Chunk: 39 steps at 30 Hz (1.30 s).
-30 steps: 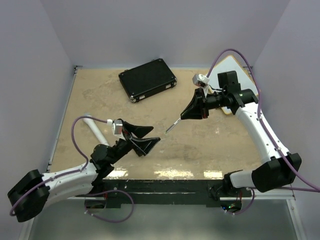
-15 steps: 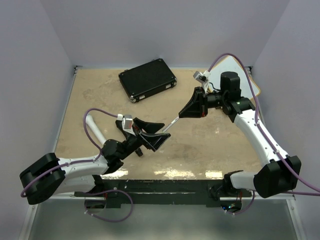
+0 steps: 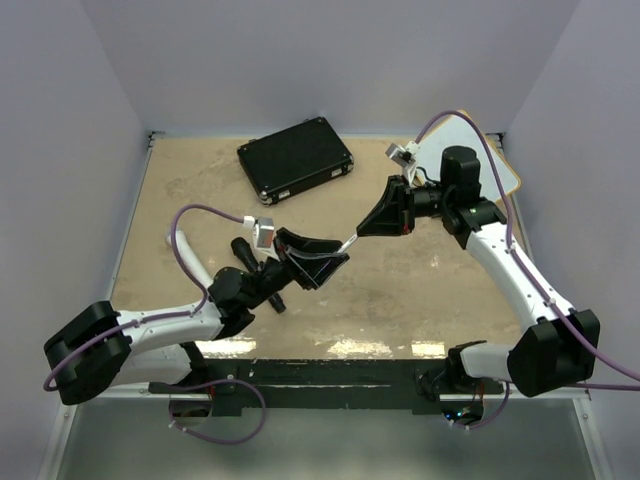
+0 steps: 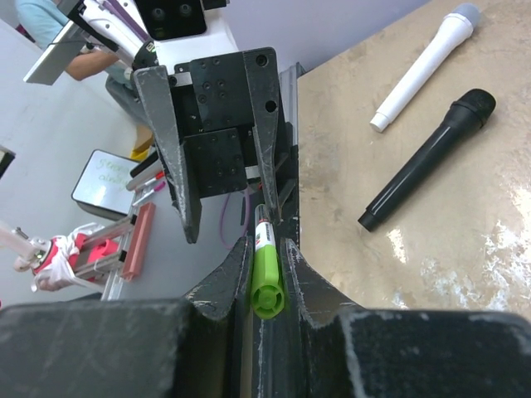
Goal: Write a sentence on the whiteboard
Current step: Pass from the right arm to the left
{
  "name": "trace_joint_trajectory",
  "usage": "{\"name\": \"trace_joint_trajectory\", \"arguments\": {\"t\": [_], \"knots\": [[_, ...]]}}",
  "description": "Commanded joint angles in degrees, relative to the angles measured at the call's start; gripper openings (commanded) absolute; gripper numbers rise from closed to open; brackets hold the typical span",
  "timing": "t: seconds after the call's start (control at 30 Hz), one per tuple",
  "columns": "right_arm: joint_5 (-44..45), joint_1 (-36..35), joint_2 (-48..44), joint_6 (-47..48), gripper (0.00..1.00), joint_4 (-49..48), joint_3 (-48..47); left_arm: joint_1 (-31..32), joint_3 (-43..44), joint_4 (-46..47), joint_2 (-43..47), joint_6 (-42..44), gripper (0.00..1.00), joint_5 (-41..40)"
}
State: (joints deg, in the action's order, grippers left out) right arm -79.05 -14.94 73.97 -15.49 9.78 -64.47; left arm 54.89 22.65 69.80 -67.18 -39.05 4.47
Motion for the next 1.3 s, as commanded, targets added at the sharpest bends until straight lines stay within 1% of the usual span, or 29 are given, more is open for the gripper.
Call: {"name": "trace_joint_trajectory", "arguments": {"t": [0.0, 0.07, 0.23, 0.37, 0.4, 0.43, 0.5, 0.53, 0.57, 0.6, 0.63, 0.67, 0.7, 0.73, 0.77, 0.8, 0.83, 0.87, 0.9, 0.93, 0.97, 1.0, 1.03, 1.1, 1.13, 1.2, 1.27], "knots": [[-0.8, 0.1, -2.3, -2.2, 0.00, -3.8, 0.3, 0.2, 4.0, -3.3, -0.1, 2.7, 0.51, 1.1], [-0.7, 0.2, -2.3, -2.3, 0.00, -3.9, 0.3, 0.2, 4.7, -5.6, 0.0, 3.1, 0.48, 1.2], [-0.6, 0.2, -2.6, -2.5, 0.00, -4.6, 0.7, 0.2, 5.5, -8.3, -0.1, 3.6, 0.46, 1.3], [-0.3, 0.1, -2.5, -2.8, 0.00, -4.9, 1.0, 0.2, 6.9, -10.1, -1.0, 4.1, 0.41, 2.9], [-0.3, 0.1, -2.3, -2.7, 0.00, -4.9, 1.0, 0.3, 7.3, -10.2, -1.1, 4.2, 0.37, 3.3], [-0.2, 0.1, -2.4, -2.7, 0.00, -5.1, 1.2, 0.2, 7.5, -10.2, -1.2, 4.2, 0.24, 3.4], [-0.1, 0.1, -2.4, -2.7, 0.00, -5.2, 1.4, 0.1, 7.3, -10.1, -1.1, 4.5, 0.11, 3.4], [-0.2, 0.1, -2.4, -2.6, 0.00, -5.6, 1.7, 0.1, 7.4, -10.3, -0.6, 4.4, 0.00, 2.9], [-0.3, 0.2, -2.5, -2.5, 0.00, -5.7, 1.9, 0.0, 7.2, -11.8, -0.2, 4.4, 0.00, 1.6], [-0.8, 0.1, -2.6, -2.2, 0.04, -5.8, 2.1, 0.0, 7.1, -12.6, 0.5, 4.9, 0.00, 1.7], [-1.4, 0.2, -2.6, -0.7, 0.29, -5.8, 2.3, -0.4, 7.1, -14.7, 1.9, 5.2, 0.00, 2.1], [-1.8, 0.2, -2.6, 0.9, 0.46, -5.6, 2.1, -1.3, 7.2, -16.3, 2.7, 6.4, 0.00, 3.8], [-2.6, 0.1, -2.4, 4.4, 0.62, 0.3, 1.3, -1.7, 7.9, -18.6, 3.5, 7.3, 0.00, 4.7], [-2.2, 0.9, -1.4, 16.0, 0.94, 6.2, -2.6, -2.2, 8.4, -24.2, 5.6, 8.3, 0.00, 6.0], [-0.6, 1.0, -0.2, 25.2, 0.99, 14.2, -5.9, -3.4, 9.0, -27.6, 6.5, 9.5, 0.00, 9.4], [3.1, 0.9, 1.2, 36.1, 0.99, 34.7, -10.3, -4.0, 11.0, -31.4, 7.3, 12.3, 0.00, 11.5], [8.9, 0.1, 3.0, 55.1, 0.99, 43.3, -18.5, -4.6, 12.1, -39.0, 8.3, 13.8, 0.00, 13.8], [10.7, -0.2, 6.9, 61.0, 0.99, 49.5, -21.5, -5.6, 13.6, -43.3, 8.6, 17.1, 0.00, 17.2], [11.3, -0.2, 8.6, 66.2, 0.99, 60.3, -23.6, -5.9, 17.3, -47.9, 8.5, 19.2, 0.00, 18.7], [11.9, -0.4, 10.4, 72.2, 0.99, 62.4, -25.7, -6.1, 19.2, -56.0, 8.2, 21.1, 0.00, 19.7], [12.0, -0.6, 10.5, 72.7, 0.99, 62.4, -25.2, -6.2, 21.2, -59.7, 7.8, 24.8, 0.00, 21.9], [12.2, -2.0, 9.7, 74.0, 0.99, 62.4, -24.3, -6.2, 24.8, -62.7, 6.5, 26.2, 0.00, 22.7], [13.4, -3.4, 8.9, 76.7, 0.99, 62.4, -22.8, -6.4, 26.3, -67.7, 5.7, 27.4, 0.00, 23.4], [16.2, -8.3, 7.4, 76.1, 0.99, 60.7, -22.1, -6.3, 30.4, -72.2, 3.3, 30.8, 0.00, 25.1], [16.4, -9.5, 7.2, 75.8, 0.99, 60.6, -21.9, -6.4, 31.6, -75.3, 2.7, 31.7, 0.00, 25.3], [16.5, -12.3, 6.9, 75.3, 0.98, 60.5, -22.3, -6.6, 35.1, -78.4, 0.7, 34.7, 0.00, 25.1], [18.6, -14.0, 6.9, 72.6, 0.98, 59.3, -22.1, -6.6, 38.2, -82.3, -0.1, 37.6, 0.00, 23.3]]}}
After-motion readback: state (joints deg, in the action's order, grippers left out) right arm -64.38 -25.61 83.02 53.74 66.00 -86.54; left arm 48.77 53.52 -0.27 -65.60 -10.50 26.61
